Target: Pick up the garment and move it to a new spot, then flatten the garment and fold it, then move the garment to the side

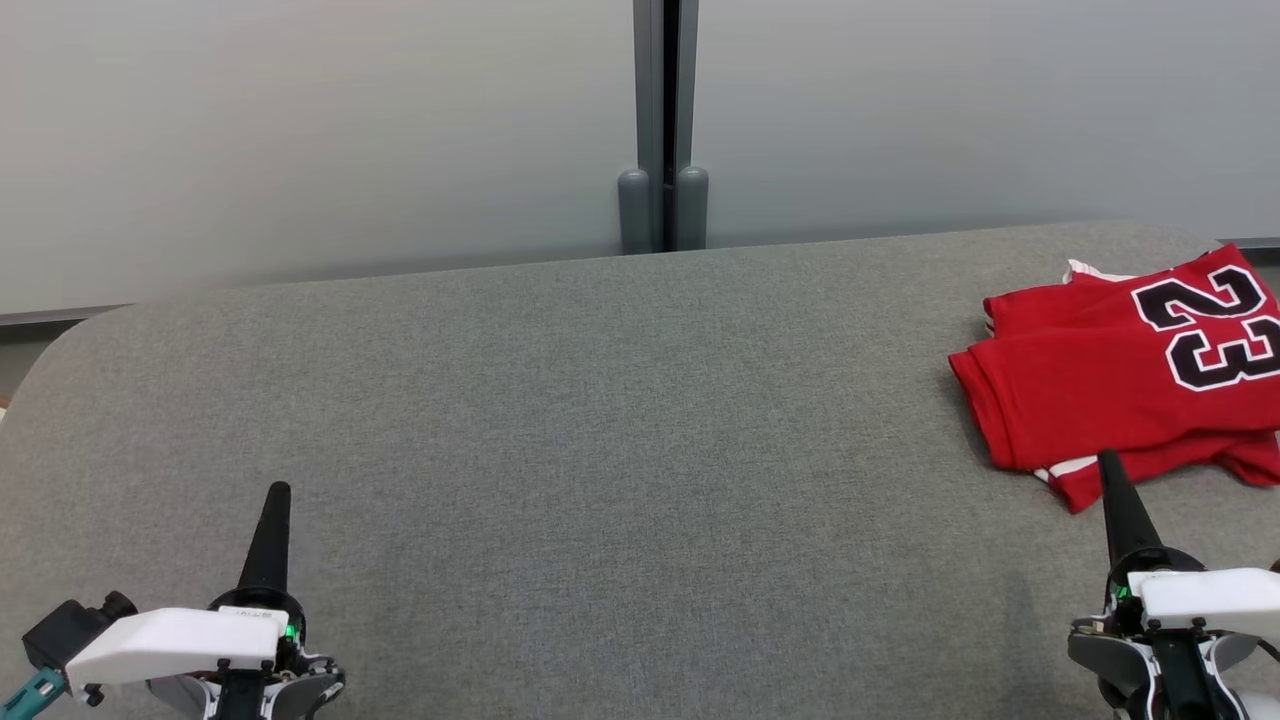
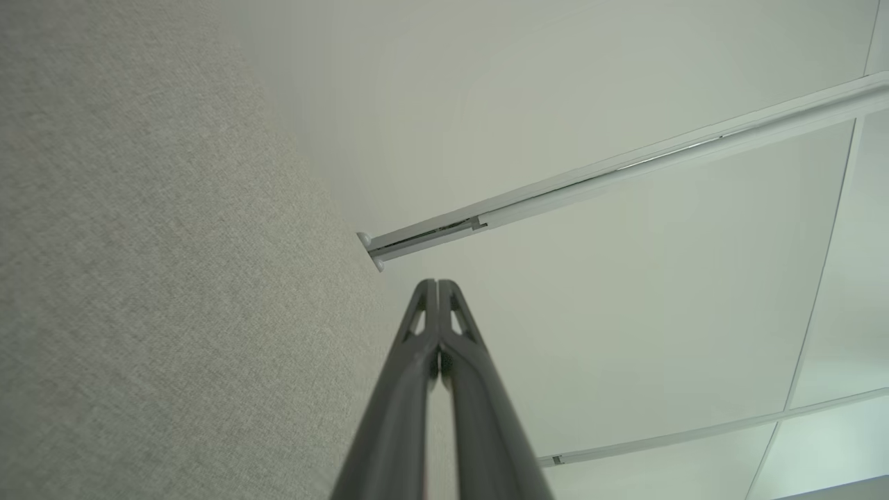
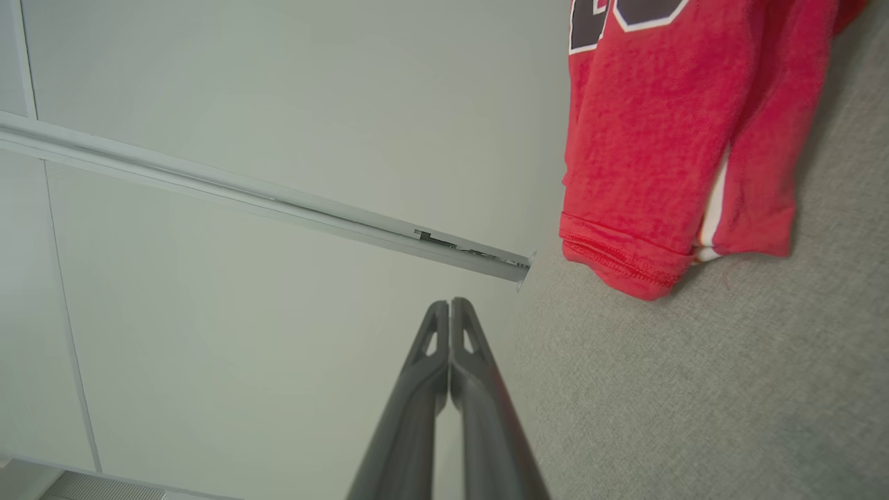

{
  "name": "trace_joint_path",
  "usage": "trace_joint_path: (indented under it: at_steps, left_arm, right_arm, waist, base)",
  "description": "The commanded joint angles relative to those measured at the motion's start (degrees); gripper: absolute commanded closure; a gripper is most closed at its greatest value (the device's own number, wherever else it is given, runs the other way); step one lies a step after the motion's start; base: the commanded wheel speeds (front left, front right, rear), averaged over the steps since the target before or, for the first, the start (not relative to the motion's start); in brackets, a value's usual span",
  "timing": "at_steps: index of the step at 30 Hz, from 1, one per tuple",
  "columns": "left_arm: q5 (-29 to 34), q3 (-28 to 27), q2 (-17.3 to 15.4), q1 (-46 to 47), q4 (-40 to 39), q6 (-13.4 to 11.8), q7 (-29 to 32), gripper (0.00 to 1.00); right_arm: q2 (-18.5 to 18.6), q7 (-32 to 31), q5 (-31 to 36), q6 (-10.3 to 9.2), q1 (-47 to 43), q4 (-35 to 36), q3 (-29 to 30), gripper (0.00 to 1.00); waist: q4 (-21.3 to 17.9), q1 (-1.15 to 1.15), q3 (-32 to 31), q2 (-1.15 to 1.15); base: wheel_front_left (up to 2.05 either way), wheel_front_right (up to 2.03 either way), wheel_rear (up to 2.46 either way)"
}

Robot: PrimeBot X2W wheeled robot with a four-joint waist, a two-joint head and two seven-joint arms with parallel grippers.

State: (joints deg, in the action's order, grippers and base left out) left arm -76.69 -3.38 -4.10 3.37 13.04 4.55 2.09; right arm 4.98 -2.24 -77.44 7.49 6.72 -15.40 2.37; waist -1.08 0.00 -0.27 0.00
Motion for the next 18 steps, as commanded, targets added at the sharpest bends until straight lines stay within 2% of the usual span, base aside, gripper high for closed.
trace_joint_path:
  at_steps: [1, 18]
  left_arm:
    - [-1.0, -0.5, -0.1, 1.4, -0.3, 0.4, 0.3, 1.00]
    - [-8.1, -1.9, 0.5, 2.4, 0.4, 1.7, 2.4, 1.00]
  right_arm:
    - [0.1, -0.4, -1.0, 0.00, -0.2, 0.7, 0.3, 1.00]
    - [-1.0, -2.4, -7.7, 0.00, -0.3, 1.1, 2.3, 1.00]
  waist:
    - [0.0, 0.00, 0.0, 0.00]
    - [0.5, 0.00, 0.2, 0.00]
  base:
    - [0.00, 0.00, 0.00]
    - [0.00, 0.00, 0.00]
